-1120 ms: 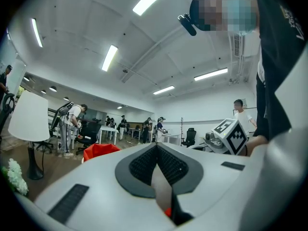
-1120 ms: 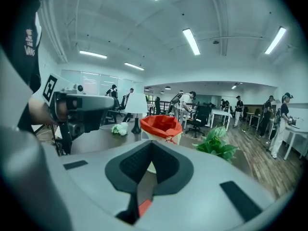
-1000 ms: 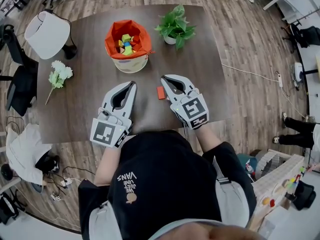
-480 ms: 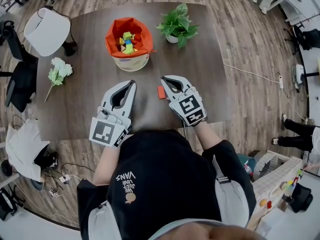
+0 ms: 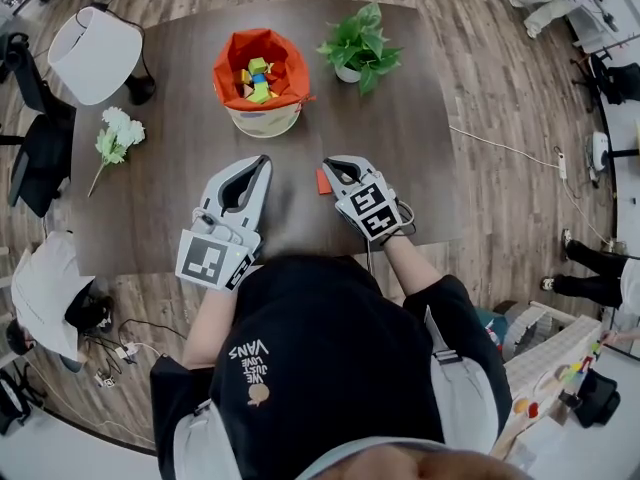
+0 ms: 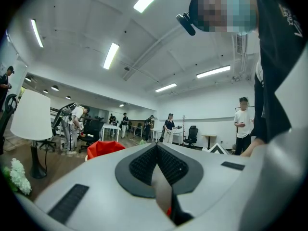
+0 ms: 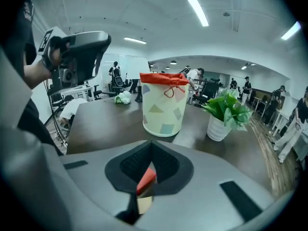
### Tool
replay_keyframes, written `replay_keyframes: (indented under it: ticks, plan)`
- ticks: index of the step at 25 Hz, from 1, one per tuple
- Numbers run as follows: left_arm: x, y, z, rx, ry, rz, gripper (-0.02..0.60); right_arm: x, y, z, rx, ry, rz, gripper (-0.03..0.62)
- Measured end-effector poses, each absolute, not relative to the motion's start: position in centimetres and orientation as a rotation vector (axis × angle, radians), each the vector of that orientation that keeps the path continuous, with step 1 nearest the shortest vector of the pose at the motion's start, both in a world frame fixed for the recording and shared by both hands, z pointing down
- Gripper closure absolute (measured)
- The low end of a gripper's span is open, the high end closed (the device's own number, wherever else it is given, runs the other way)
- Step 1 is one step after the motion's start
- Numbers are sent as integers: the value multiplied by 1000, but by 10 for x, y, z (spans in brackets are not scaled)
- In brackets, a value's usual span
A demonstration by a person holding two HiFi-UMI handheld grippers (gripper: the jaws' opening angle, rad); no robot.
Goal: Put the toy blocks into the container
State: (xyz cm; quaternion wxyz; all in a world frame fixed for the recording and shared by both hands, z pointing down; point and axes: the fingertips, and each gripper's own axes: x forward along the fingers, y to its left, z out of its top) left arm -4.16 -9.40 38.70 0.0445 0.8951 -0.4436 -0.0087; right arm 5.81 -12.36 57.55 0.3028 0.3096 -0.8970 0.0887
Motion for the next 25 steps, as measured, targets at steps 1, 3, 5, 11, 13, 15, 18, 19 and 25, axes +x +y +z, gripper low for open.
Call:
replay_keyframes:
  ticks: [1, 3, 5, 11, 13, 15, 18, 19, 25]
  plan:
    - [-42, -94, 388, 2734, -1356, -25, 571, 58, -122, 581, 806, -2366, 239, 577]
    - [-42, -94, 388, 2733, -1357, -22, 571, 59, -120, 590, 779, -2347, 235, 577]
    - [-42, -94, 389, 2733, -1357, -23, 571, 59, -119, 597, 758, -2327, 226, 577]
    - [-45, -93, 389, 2724, -1369, -22, 571, 58, -108, 617, 631, -2279, 246, 577]
    - [-46, -92, 389, 2720, -1372, -21, 571, 59, -105, 622, 585, -2242, 224, 576]
    - [-46, -92, 389, 2719, -1373, -21, 571, 60, -103, 627, 532, -2205, 186, 571]
    - [-47, -92, 390, 2716, -1376, -21, 571, 59, -95, 638, 431, -2165, 179, 458]
    - [-47, -92, 391, 2714, -1378, -22, 571, 59, -91, 642, 386, -2148, 177, 432]
    - [-49, -89, 392, 2704, -1389, -25, 571, 58, -75, 654, 134, -2065, 65, 330]
